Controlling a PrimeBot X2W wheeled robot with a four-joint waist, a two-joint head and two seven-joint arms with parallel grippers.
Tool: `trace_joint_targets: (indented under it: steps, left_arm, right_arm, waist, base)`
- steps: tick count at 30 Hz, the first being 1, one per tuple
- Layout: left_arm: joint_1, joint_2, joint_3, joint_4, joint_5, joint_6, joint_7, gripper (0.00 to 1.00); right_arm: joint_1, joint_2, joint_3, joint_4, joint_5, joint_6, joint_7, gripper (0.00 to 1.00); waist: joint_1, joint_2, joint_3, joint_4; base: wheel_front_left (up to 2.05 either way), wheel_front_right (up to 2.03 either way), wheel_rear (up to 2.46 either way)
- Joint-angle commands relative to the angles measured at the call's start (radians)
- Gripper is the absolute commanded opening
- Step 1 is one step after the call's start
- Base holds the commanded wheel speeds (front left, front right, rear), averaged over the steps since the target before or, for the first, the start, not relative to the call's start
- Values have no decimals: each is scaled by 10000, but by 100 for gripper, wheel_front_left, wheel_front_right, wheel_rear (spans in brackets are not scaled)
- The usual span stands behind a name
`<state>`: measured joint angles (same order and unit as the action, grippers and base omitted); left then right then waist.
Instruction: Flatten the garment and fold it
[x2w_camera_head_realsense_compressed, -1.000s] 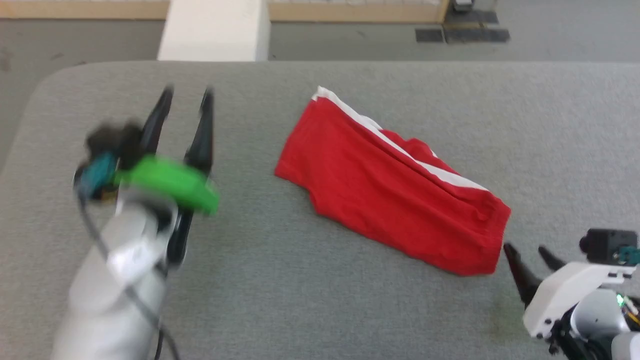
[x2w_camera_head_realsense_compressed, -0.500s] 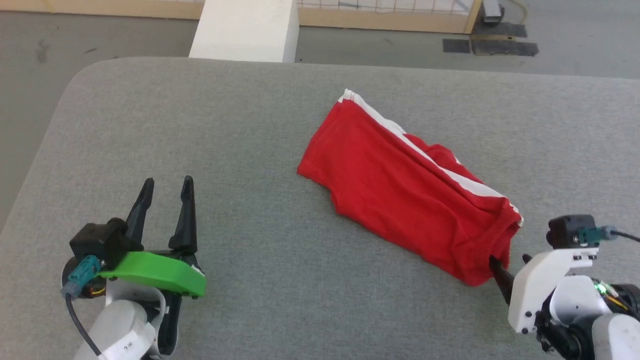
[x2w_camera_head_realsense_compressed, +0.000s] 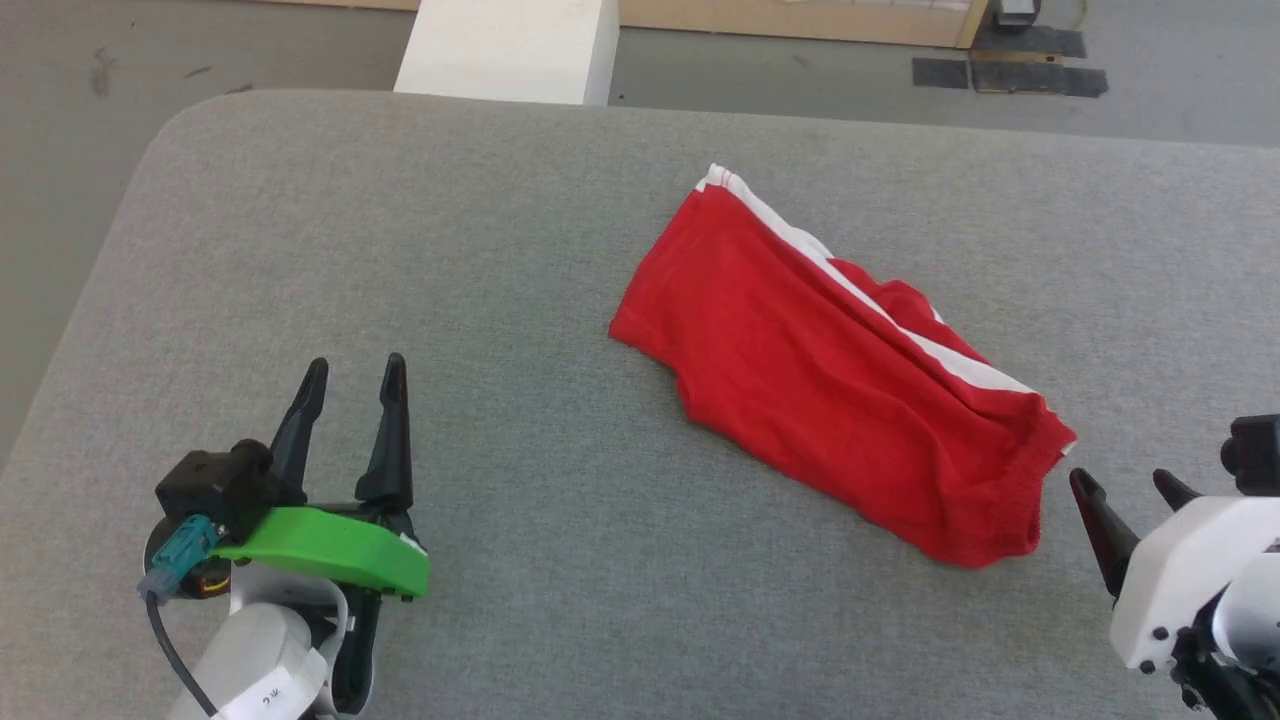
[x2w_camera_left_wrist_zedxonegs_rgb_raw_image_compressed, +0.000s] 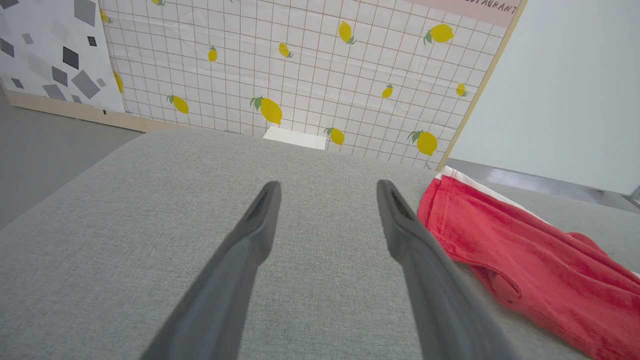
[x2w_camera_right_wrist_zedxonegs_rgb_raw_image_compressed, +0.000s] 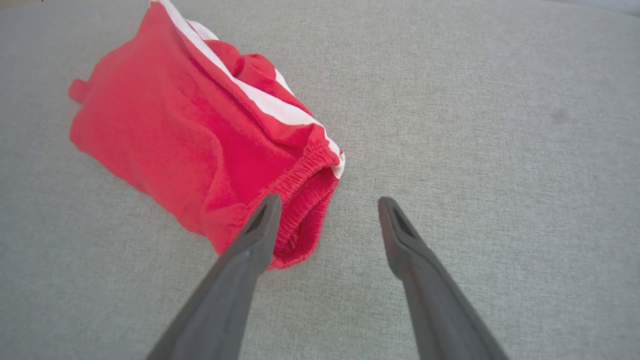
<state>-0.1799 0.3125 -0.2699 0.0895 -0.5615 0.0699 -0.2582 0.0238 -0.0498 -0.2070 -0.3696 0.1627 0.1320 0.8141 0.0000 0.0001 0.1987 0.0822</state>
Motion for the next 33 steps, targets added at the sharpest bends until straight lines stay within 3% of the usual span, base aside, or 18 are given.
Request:
trace_joint_targets:
  steps: [1, 6, 11, 26, 27, 28, 29, 33]
  left_arm:
    - [126, -50, -2, 14, 72, -67, -35, 100]
    - [34, -82, -58, 42, 74, -99, -35, 100]
    - [-51, -112, -171, 118, 55, -158, 14, 100]
    - [-410, -272, -256, 342, 3, -366, -6, 100]
    - [-418, -277, -258, 362, 3, -374, -7, 100]
    - [-429, -276, -265, 393, 4, -387, -8, 100]
    - [-434, -275, -267, 418, 2, -397, -9, 100]
    - [-446, -260, -266, 514, -19, -424, -11, 100]
  right_arm:
    - [148, -5, 45, -244, 145, -13, 111, 100]
    - [253, -5, 552, -130, 231, -13, 350, 100]
    - [-175, -5, 927, 985, 180, -13, 79, 100]
    - [-1033, -5, 718, 3660, -356, -13, -532, 100]
    - [-1044, -5, 747, 3750, -334, -13, -493, 85]
    - [-1064, -5, 776, 3829, -310, -13, -471, 22]
    - [-1077, -5, 801, 3868, -304, -13, -471, 0]
    - [-1105, -5, 884, 3909, -266, -13, -458, 0]
  waist:
    - [0, -1, -21, -76]
    - [0, -1, 61, -171]
    - [0, -1, 263, -97]
    - [0, -1, 750, 241]
    - [0, -1, 751, 239]
    - [0, -1, 749, 235]
    - [0, -1, 741, 227]
    - [0, -1, 680, 176]
  base:
    - [0, 0, 0]
    - [0, 0, 0]
    - [0, 0, 0]
    - [0, 0, 0]
    - [0, 0, 0]
    - [0, 0, 0]
    - [0, 0, 0]
    - [0, 0, 0]
